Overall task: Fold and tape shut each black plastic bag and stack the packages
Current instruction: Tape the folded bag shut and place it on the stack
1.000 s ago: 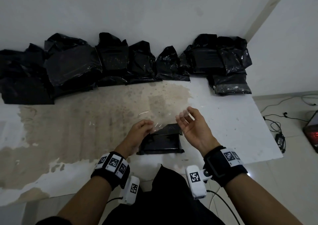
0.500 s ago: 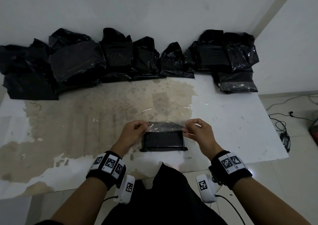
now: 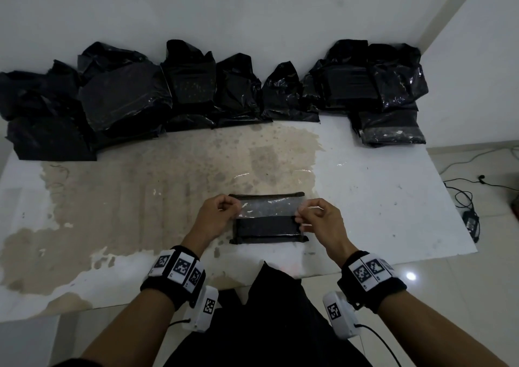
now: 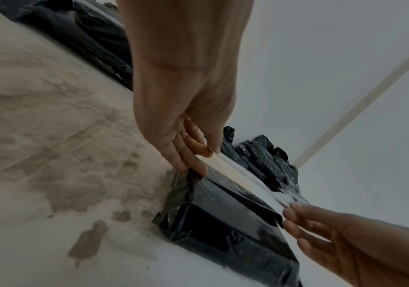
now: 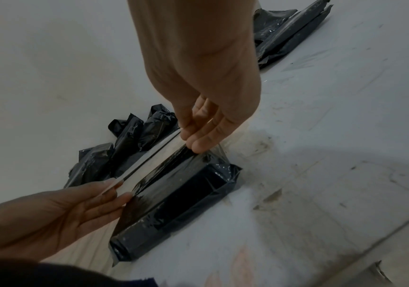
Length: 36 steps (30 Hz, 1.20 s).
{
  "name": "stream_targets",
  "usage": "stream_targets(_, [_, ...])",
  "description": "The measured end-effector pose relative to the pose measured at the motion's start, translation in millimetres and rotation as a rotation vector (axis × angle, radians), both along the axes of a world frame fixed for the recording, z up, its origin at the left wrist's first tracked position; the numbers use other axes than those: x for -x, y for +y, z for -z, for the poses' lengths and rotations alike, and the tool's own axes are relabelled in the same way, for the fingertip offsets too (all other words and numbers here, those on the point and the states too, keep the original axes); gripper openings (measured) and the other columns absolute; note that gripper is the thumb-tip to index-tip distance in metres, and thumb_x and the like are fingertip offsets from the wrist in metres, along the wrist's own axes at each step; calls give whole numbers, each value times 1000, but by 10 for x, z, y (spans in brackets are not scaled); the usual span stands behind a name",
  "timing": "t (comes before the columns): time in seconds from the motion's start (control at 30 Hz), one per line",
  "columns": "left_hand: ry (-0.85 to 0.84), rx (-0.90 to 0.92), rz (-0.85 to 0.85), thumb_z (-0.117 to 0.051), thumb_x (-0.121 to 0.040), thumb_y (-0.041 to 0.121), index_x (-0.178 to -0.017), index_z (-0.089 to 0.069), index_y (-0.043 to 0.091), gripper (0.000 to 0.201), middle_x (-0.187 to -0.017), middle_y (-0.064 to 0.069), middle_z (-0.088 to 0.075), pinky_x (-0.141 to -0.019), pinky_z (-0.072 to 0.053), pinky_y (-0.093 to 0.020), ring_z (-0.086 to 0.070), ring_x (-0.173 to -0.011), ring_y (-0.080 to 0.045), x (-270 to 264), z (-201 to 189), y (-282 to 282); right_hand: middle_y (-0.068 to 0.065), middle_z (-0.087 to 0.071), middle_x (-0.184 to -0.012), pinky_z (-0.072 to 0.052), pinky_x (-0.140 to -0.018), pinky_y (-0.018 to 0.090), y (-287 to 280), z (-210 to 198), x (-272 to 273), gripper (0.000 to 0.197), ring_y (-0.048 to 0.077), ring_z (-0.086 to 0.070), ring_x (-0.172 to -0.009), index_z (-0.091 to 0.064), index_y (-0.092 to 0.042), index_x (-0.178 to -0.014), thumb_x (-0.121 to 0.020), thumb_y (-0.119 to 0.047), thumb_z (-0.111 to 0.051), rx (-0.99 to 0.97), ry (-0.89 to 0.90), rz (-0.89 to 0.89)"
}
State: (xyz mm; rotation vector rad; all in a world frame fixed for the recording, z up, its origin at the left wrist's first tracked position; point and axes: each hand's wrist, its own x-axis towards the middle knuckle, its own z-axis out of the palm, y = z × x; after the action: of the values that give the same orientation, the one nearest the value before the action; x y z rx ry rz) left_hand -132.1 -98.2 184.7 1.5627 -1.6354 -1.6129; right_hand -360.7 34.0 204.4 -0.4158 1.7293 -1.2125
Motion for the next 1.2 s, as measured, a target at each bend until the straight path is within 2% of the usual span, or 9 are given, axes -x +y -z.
stream_targets(0.13, [-27, 18, 10, -71, -92, 12, -92, -73, 13, 2, -81, 3, -70, -78, -53, -26, -63, -76, -8, 0, 27, -2, 16, -76, -87, -57, -61, 29, -1, 32, 0, 14, 20, -71, -77, -63, -9, -109, -96, -7, -67, -1, -13, 12])
stream_targets(0.27, [-54, 72, 56, -71, -92, 14, -94, -72, 13, 3, -76, 8, -67, -70, -48, -16, -60, -64, 6, 12, -18, -8, 18, -75, -87, -58, -59, 33, -6, 66, 19, 4, 22, -70, -75, -63, -6, -97, -99, -10, -63, -15, 13, 9])
stream_targets(0.43, [-77, 110, 68, -72, -91, 17, -92, -73, 15, 2, -84, 5, -69, -76, -52, -23, -63, -78, -10, 17, -22, 0, 14, -75, -80, -57, -52, 29, -16, 79, 19, 17, 19, -71, -70, -65, -2, -93, -97, -18, -66, -44, 172, -20])
stream_targets(0.53, [-86, 141, 64, -73, -90, 16, -92, -73, 15, 2, -88, 2, -71, -76, -50, -21, -64, -82, -12, 16, -6, -6, 12, -72, -83, -56, -50, 29, -26, 111, 18, 20, 22, -73, -68, -66, -5, -85, -95, -21, -69, -39, 335, -53])
stream_targets(0.63, [-102, 153, 70, -74, -89, 17, -93, -74, 15, 4, -87, 3, -70, -72, -47, -16, -63, -80, -10, 6, 10, -3, 13, -70, -81, -53, -47, 22, -45, 114, 39, 21, 14, -70, -60, -67, 0, -83, -94, -17, -72, -32, 347, -23])
stream_targets(0.73, [-101, 153, 61, -74, -89, 17, -93, -74, 13, 6, -87, 3, -70, -73, -47, -18, -62, -80, -10, 0, 41, -9, 8, -70, -75, -53, -52, 21, -66, 137, 55, 19, 9, -67, -59, -68, -7, -79, -93, -19, -72, -22, 410, -44])
stream_targets(0.83, [-111, 148, 50, -75, -89, 17, -93, -74, 13, 6, -84, 4, -69, -70, -46, -14, -62, -78, -10, 2, 51, -17, -5, -69, -75, -45, -62, 12, -100, 176, 90, 18, 6, -60, -64, -67, -18, -77, -92, -26, -73, -6, 553, -95])
stream_targets(0.97, [-111, 145, 52, -75, -89, 17, -93, -73, 13, 6, -84, 5, -69, -67, -44, -9, -62, -78, -9, -1, 43, -18, -4, -68, -71, -53, -59, 30, -118, 235, 137, 19, 8, -57, -58, -66, -16, -78, -93, -26, -71, -2, 510, -136])
stream_targets(1.2, [-128, 160, 58, -76, -89, 19, -92, -74, 15, 5, -84, 7, -69, -68, -42, -11, -61, -78, -6, 19, 55, -40, 1, -67, -69, -55, -57, 37, -86, 341, 129, 20, 10, -55, -56, -63, -17, -76, -94, -23, -70, -7, 532, -143])
